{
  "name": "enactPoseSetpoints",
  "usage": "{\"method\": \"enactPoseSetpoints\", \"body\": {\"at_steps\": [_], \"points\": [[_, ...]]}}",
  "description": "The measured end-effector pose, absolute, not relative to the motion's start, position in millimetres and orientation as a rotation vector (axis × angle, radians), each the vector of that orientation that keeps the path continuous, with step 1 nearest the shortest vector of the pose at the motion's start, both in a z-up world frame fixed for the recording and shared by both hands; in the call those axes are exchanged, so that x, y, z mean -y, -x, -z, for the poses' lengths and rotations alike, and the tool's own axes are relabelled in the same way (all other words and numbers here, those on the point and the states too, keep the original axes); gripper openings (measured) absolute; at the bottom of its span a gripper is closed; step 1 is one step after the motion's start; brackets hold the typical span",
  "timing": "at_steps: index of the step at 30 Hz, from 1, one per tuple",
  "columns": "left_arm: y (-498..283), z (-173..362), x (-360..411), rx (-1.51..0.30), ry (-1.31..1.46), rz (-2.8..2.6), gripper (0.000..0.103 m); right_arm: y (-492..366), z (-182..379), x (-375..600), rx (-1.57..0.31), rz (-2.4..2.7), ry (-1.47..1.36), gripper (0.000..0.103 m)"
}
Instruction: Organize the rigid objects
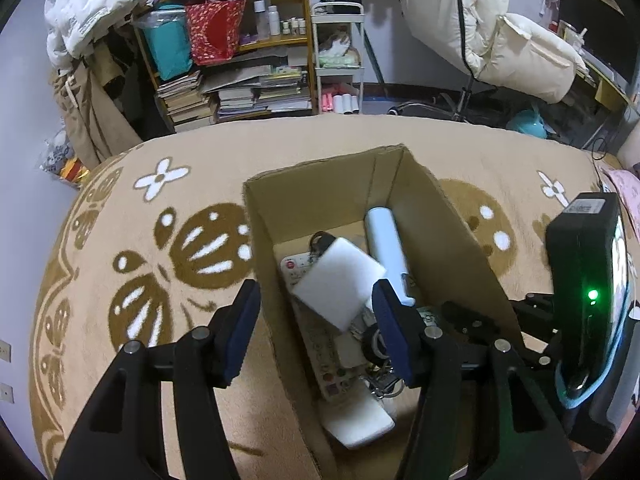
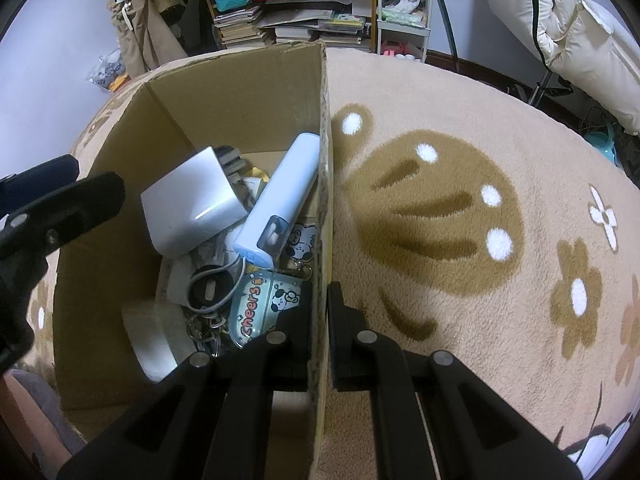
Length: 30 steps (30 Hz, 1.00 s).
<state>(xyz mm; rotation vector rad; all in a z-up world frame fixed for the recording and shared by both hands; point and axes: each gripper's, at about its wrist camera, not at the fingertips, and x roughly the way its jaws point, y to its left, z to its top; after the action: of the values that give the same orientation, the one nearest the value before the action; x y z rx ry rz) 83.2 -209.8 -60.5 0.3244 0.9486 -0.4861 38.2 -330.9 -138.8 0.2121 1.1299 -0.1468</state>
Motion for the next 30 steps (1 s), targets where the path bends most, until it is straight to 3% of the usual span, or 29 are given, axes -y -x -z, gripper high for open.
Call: {"method": "enactPoseSetpoints", "body": {"at_steps": [2,12,15,17,22,28,30], "points": [[-85,59,205,-0.944,-0.323,0.468,0.075,-38,138,331,-1.125,0.149,-0.212,0.008],[-79,44,180,-0.918,-0.337,0.406,0.083,-29,118,329,-1.070,0.147,-0.245,0.008],[-76,37,170,-0.899,-0.327,0.389,0.098,-26,110,330,-1.052,0.145,-0.256,0.011],[-72,30,162,-0.865,-0.317,0.370,0.102,-24,104,328,-1.032,0.134,-0.259,0.019],[-68,20,147,-0.844,-0.319,0.334,0.102,-12,80,317,-0.939,0.109,-0.251,0.069],[-54,6,127,-0.817,-0.304,0.321,0.102,4,57,303,-0.853,0.085,-0.236,0.095],[-47,-1,122,-0.794,-0.307,0.322,0.102,11,48,300,-0.820,0.087,-0.240,0.100]]}}
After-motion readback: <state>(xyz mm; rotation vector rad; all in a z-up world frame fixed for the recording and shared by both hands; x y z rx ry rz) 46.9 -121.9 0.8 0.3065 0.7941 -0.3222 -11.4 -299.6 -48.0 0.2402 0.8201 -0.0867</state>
